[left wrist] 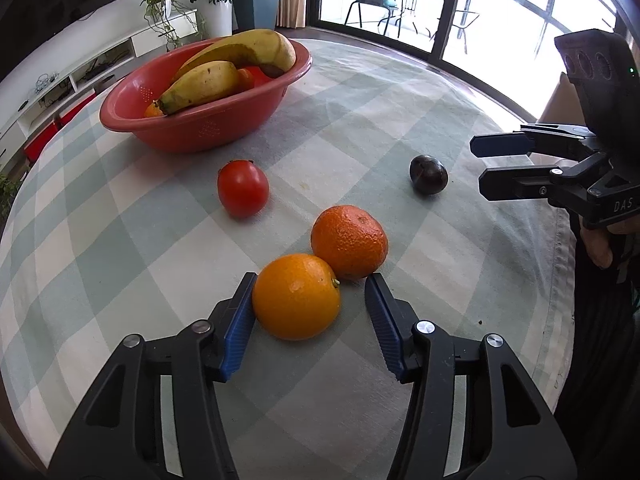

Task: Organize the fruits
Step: 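Move the left tool to the orange and close on it, then grasp the dark plum with the right tool while the left tool holds the orange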

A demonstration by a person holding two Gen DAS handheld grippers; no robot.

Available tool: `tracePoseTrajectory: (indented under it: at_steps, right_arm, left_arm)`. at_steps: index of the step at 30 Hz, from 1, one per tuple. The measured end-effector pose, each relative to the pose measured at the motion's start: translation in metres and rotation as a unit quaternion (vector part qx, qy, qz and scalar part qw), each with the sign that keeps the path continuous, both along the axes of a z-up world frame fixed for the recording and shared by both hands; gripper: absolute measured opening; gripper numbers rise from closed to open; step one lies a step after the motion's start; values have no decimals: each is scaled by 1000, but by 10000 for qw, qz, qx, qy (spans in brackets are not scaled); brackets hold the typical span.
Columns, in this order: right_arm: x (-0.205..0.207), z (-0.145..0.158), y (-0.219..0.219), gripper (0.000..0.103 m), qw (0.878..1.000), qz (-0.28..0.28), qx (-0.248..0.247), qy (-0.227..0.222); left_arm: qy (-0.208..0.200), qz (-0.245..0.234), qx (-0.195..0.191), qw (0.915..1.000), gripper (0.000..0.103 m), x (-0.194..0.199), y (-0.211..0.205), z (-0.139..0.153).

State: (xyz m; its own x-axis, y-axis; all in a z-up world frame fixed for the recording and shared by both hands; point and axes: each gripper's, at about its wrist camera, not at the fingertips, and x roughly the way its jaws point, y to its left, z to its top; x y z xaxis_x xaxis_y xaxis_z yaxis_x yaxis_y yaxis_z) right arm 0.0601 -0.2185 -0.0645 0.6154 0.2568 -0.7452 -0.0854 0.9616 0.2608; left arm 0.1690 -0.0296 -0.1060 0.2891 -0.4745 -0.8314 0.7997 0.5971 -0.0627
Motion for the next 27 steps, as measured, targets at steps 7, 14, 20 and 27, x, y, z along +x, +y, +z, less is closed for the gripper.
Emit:
tracePoseTrajectory:
  at_steps: [7, 14, 20, 27]
  right_arm:
    - [0, 0, 1, 73, 10000, -2, -6, 14]
    - [1, -2, 2, 72, 10000, 13, -61, 27]
    - [1, -2, 5, 72, 9999, 30, -155, 13]
    - [15, -8, 15, 68, 9992, 131, -366, 76]
  left_arm:
    - [51, 153, -157, 9997, 36, -1, 6, 0]
    - [144, 391, -334, 9986, 36, -5, 16, 1]
    - [204, 744, -559, 9955, 36, -9, 31, 6]
    - [266, 1216, -980, 9874, 36, -25, 46, 12]
